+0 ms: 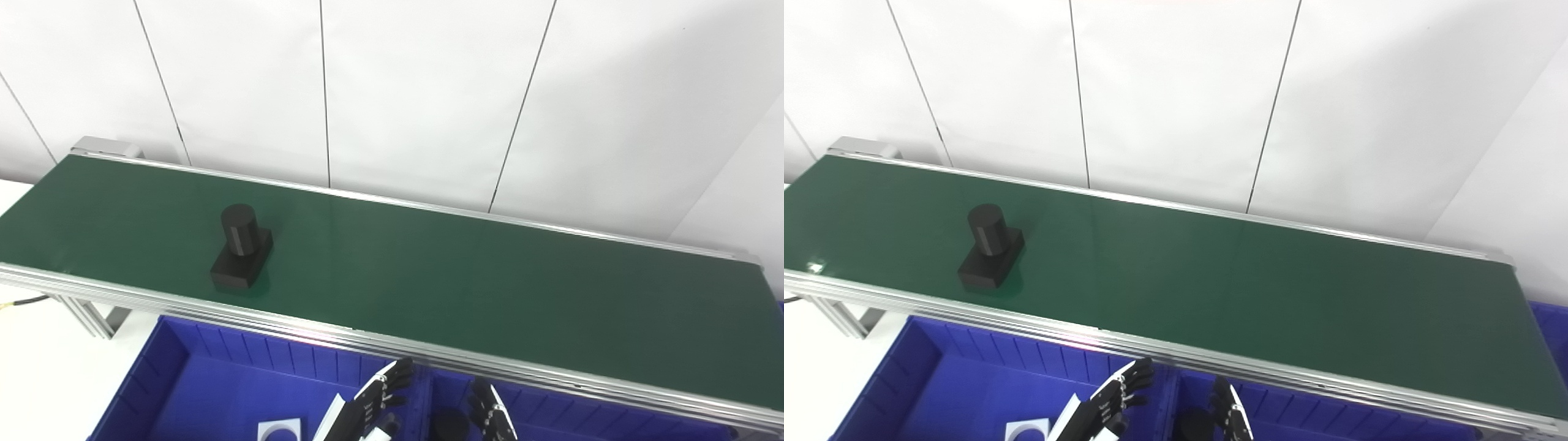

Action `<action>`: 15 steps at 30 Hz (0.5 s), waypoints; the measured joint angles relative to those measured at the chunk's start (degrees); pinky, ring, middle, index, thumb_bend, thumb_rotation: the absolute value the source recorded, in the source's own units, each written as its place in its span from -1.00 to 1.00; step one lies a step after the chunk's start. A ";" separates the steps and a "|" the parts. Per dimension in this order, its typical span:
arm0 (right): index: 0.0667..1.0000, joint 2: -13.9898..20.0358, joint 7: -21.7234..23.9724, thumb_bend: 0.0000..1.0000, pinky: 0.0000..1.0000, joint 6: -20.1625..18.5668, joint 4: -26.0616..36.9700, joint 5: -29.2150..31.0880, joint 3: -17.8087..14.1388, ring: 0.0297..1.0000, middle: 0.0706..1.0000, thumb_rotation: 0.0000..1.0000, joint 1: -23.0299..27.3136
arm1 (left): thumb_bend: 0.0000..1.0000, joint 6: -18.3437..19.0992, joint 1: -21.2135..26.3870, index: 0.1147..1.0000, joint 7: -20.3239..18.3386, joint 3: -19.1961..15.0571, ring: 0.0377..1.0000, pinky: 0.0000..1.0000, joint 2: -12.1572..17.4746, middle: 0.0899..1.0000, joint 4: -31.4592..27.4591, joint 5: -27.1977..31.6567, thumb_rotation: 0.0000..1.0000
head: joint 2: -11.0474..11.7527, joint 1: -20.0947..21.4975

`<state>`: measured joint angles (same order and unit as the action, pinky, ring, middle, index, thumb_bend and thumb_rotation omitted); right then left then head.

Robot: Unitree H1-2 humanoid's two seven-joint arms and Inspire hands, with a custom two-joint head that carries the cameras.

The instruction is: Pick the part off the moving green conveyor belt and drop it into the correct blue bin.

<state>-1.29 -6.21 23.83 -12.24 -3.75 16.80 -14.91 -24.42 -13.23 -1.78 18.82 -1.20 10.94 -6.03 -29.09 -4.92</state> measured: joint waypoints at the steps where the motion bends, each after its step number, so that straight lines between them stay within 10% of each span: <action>1: 0.85 0.00 0.00 0.64 0.81 0.00 0.01 0.01 -0.01 0.82 0.84 1.00 0.00 | 0.36 0.00 0.00 0.77 0.00 0.00 0.76 0.64 0.00 0.77 0.00 0.04 0.79 | 0.00 0.00; 15: 0.84 0.02 0.70 0.69 0.78 0.04 2.89 0.83 -0.96 0.78 0.82 1.00 -0.16 | 0.35 0.00 0.73 0.78 1.01 0.37 0.75 0.61 -0.07 0.77 0.72 0.02 0.81 | 0.00 1.23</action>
<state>-1.28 -5.51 23.87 -9.35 -2.92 15.84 -15.07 -24.42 -12.50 -0.77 19.19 -1.27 11.66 -6.00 -29.09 -3.69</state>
